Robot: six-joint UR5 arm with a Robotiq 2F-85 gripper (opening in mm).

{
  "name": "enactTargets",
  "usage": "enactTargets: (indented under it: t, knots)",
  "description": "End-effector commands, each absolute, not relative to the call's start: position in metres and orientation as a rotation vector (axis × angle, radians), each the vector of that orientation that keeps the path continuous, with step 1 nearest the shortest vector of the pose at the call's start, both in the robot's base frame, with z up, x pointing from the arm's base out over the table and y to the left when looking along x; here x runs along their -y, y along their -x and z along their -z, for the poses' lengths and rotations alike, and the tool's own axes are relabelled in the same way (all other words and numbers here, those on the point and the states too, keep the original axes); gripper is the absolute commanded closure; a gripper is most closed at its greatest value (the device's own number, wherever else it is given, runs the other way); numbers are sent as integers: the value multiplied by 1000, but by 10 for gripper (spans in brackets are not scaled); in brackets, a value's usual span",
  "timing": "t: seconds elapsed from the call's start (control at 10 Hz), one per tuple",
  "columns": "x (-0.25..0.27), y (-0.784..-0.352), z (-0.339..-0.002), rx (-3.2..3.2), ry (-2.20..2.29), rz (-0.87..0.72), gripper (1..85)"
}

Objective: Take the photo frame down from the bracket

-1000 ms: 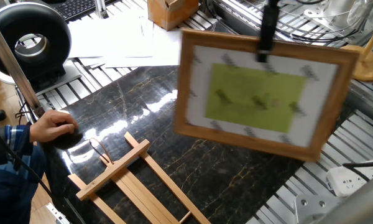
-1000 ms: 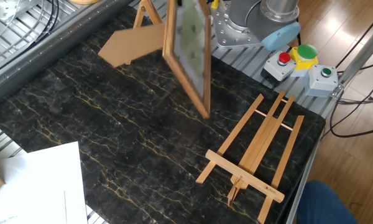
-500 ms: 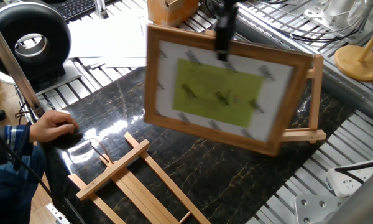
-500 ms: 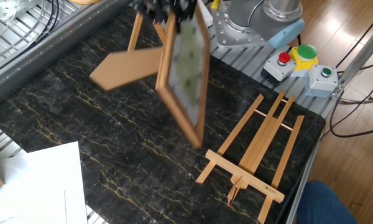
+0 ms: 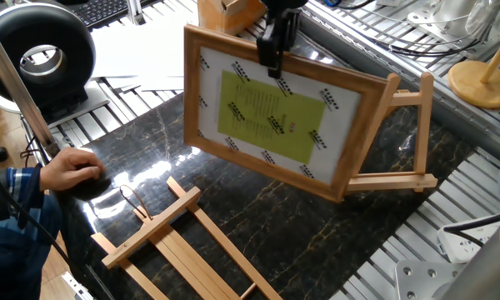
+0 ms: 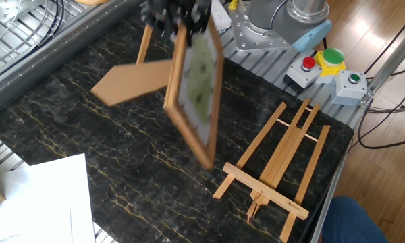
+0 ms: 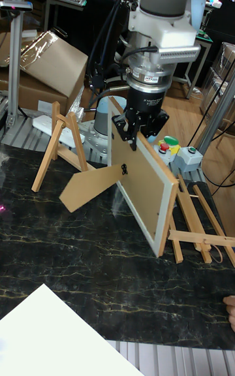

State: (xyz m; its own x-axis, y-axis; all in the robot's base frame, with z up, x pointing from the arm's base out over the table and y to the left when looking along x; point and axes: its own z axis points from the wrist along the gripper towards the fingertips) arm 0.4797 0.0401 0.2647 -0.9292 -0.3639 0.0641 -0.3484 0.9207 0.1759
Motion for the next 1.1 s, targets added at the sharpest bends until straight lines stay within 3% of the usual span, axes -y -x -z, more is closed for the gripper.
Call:
enactTargets:
  t: [0.0, 0.5, 0.7, 1.0]
  knots:
    - [-47, -486, -265, 3015, -409, 268, 847]
    - [-73, -513, -269, 3110, -503, 410, 847]
    - [-110, -533, -267, 3138, -495, 582, 847]
    - [-104, -539, -238, 3101, -590, 494, 847]
